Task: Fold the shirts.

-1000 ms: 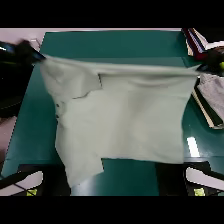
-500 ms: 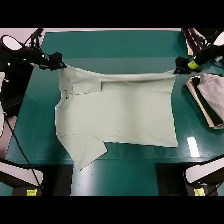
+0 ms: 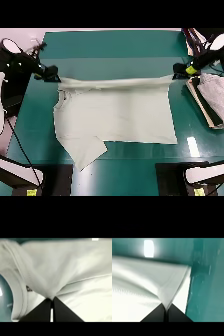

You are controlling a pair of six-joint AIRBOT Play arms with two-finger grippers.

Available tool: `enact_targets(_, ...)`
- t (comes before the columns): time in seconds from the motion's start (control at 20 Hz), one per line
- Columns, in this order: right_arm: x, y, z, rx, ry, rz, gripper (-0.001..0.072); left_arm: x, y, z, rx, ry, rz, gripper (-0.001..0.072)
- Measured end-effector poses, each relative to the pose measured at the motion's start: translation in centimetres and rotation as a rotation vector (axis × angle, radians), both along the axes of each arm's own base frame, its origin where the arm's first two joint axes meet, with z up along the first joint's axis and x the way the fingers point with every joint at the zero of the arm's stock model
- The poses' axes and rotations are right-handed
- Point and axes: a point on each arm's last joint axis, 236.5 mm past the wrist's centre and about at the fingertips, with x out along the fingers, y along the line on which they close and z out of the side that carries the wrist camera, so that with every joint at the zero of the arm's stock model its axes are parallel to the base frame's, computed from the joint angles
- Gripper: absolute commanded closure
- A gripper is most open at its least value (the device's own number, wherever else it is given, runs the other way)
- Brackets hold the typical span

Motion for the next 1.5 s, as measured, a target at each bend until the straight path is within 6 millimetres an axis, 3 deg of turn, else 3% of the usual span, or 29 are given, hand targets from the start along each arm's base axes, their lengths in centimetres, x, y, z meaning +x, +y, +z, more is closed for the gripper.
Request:
enact_targets(0.2,-3.3,1.2,-3.4,-0.007,0.081,0.027,0.0694,-3.0,-1.1,-3.6,0.020,0.115,-0.041,0.0683)
enact_targets(0.25,-4.0,1.4,-4.2,-0.006,0.102,0.030,0.0633,-3.4,-1.2,-4.1,0.024,0.131,-0.044,0.0681)
enact_targets(0.3,-4.6,1.6,-4.7,-0.001,0.117,0.029,0.0368,-3.6,-1.1,-4.5,0.032,0.141,-0.037,0.0505)
enact_targets(0.35,-5.0,1.6,-5.2,0.005,0.128,0.025,0.0202,-3.8,-0.9,-4.8,0.045,0.150,-0.030,0.0182)
enact_targets(0.5,-5.5,1.6,-5.0,0.051,0.137,-0.003,0.0200,-4.7,0.0,-4.5,0.090,0.167,-0.021,0.0164)
enact_targets(0.7,-7.0,1.3,-2.3,0.082,0.106,-0.024,0.0201,-7.9,1.6,-2.4,0.170,0.138,0.030,0.0164)
enact_targets(0.8,-7.9,1.4,-1.1,0.084,0.068,-0.023,0.0201,-11.8,1.8,-2.5,0.190,0.156,0.056,0.0164)
enact_targets(1.0,-8.4,1.3,0.5,0.080,-0.033,-0.037,0.0201,-21.9,1.4,-4.8,0.191,0.239,0.113,0.0163)
enact_targets(1.2,-8.5,1.6,1.2,0.093,-0.075,-0.043,0.0202,-28.1,-0.2,-7.4,0.133,0.302,0.169,0.0164)
enact_targets(1.3,-8.5,1.7,1.4,0.097,-0.084,-0.044,0.0203,-29.5,-1.6,-8.5,0.071,0.320,0.192,0.0164)
enact_targets(1.5,-8.6,1.8,1.4,0.101,-0.085,-0.044,0.0210,-30.2,-4.0,-10.1,-0.042,0.319,0.234,0.0164)
